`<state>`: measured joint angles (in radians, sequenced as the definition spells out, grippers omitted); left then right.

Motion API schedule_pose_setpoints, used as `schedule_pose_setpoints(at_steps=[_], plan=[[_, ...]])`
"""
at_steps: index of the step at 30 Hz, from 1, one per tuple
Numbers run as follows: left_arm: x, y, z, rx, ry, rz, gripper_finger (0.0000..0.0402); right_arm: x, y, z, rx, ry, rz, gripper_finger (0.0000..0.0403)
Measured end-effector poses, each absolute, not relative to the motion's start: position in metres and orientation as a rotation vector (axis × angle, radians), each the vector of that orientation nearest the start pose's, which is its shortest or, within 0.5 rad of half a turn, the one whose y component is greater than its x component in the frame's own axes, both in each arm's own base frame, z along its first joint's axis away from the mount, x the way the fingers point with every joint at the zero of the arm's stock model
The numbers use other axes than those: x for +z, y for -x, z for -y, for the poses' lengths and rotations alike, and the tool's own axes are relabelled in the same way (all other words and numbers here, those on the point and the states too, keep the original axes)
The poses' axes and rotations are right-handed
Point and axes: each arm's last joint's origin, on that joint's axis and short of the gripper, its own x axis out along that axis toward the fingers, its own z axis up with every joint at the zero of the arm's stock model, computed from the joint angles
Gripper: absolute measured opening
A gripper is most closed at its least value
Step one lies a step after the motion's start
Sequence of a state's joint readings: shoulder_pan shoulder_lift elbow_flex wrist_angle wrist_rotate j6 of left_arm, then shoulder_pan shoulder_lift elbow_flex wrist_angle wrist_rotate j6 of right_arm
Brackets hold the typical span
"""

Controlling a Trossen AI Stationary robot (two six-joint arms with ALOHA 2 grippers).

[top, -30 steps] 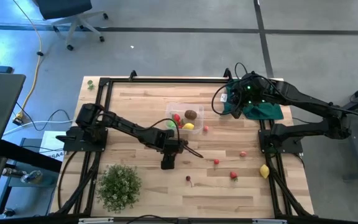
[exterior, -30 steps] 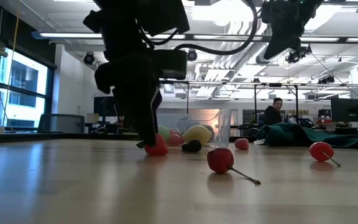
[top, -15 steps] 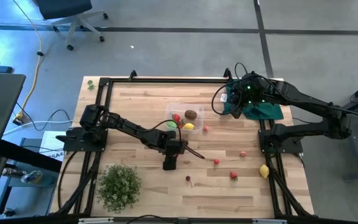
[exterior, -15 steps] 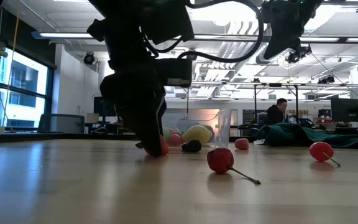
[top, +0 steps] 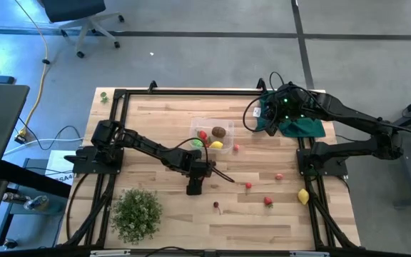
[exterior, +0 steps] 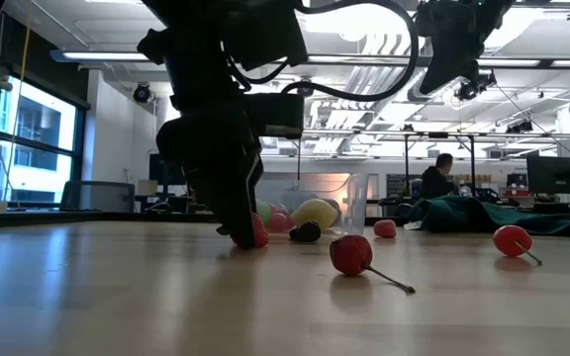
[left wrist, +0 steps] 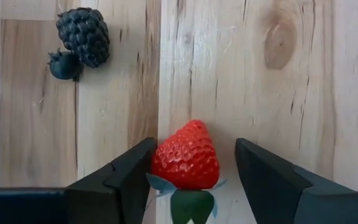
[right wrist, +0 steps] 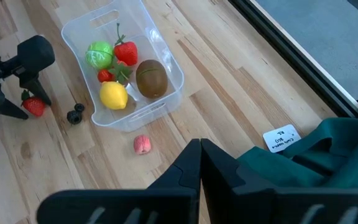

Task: Pick and placing Produce into tupperware
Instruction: Put the red strawberry into the transparent bin

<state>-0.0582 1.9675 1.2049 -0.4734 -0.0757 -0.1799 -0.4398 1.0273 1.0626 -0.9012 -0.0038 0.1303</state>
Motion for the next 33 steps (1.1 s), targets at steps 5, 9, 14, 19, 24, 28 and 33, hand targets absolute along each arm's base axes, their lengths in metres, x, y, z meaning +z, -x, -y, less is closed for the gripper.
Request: schedule_pose_setpoints(at_steps=[5,9,14,19,24,28,33], plan=[[0.13,-0.372,0.019,0.136,0.081,-1.229,0.0173,0.324,-0.171,0.08,-0.464,-0.313,-0.825,0.0],[0.13,-0.371,0.019,0.137,0.081,-1.231,0.015,0.324,-0.171,0.08,-0.464,-0.313,-0.825,0.0],[0.13,-0.371,0.019,0.145,0.091,-1.23,0.0136,0.324,-0.171,0.08,-0.464,-0.312,-0.825,0.0],[0.129,-0.371,0.019,0.146,0.093,-1.23,0.0148,0.324,-0.171,0.08,-0.464,-0.312,-0.825,0.0],[0.129,-0.371,0.019,0.147,0.094,-1.23,0.0153,0.324,-0.171,0.08,-0.464,-0.312,-0.825,0.0],[0.131,-0.371,0.019,0.153,0.104,-1.225,0.0142,0.324,-0.171,0.08,-0.464,-0.312,-0.825,0.0],[0.143,-0.367,0.019,0.155,0.113,-1.203,0.0139,0.324,-0.171,0.08,-0.464,-0.312,-0.825,0.0]])
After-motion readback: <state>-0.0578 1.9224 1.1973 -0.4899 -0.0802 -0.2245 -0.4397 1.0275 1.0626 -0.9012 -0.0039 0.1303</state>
